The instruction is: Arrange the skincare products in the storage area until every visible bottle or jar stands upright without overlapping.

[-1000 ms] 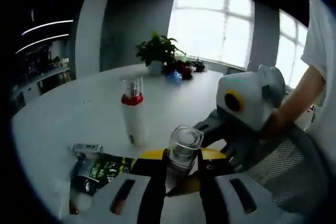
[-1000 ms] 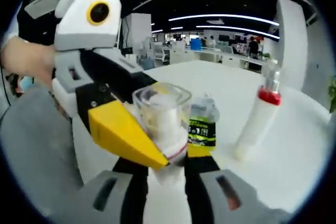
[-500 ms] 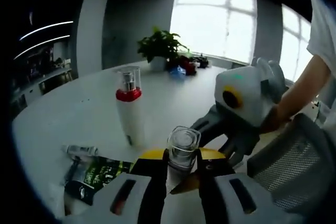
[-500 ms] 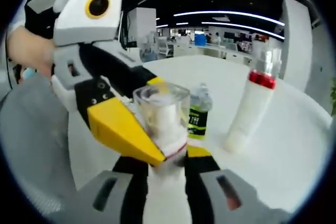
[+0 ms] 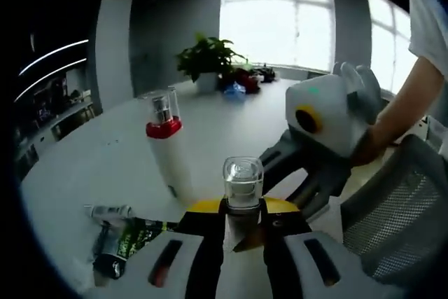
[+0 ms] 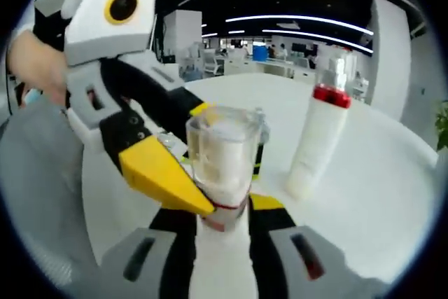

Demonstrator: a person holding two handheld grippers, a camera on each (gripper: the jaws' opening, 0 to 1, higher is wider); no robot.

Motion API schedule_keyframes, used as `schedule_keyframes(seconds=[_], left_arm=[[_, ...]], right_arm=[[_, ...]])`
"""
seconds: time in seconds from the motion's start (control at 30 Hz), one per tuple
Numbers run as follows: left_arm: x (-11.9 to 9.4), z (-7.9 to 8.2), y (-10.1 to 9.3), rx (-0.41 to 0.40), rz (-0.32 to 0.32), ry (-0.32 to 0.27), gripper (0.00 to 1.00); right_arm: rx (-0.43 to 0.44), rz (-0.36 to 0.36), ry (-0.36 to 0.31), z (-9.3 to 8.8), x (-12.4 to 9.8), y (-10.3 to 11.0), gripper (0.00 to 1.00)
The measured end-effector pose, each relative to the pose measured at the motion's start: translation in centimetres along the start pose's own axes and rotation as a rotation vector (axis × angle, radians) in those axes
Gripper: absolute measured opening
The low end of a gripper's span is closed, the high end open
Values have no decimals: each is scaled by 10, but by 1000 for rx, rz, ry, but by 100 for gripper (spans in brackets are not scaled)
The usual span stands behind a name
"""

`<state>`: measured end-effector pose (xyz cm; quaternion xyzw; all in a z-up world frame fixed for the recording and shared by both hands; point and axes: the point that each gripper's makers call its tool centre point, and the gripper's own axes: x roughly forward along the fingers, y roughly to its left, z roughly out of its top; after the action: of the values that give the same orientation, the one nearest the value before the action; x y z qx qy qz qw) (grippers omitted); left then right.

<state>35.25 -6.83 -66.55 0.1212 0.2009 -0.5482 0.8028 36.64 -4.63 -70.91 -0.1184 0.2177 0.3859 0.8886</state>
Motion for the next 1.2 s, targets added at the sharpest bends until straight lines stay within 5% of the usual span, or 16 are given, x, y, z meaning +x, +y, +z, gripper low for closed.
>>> schedule_keyframes(seconds=[0.4, 0.67, 1.2], left_arm=[[5, 0, 0, 8, -46, -7, 16], [11, 7, 12, -2, -9, -22, 17], [21, 12, 15, 72, -40, -8, 17]], right_arm=[[46, -90, 54, -4, -4, -6, 24], [215, -249, 93, -6, -2, -26, 23], [203, -425, 80, -7, 0, -39, 23]])
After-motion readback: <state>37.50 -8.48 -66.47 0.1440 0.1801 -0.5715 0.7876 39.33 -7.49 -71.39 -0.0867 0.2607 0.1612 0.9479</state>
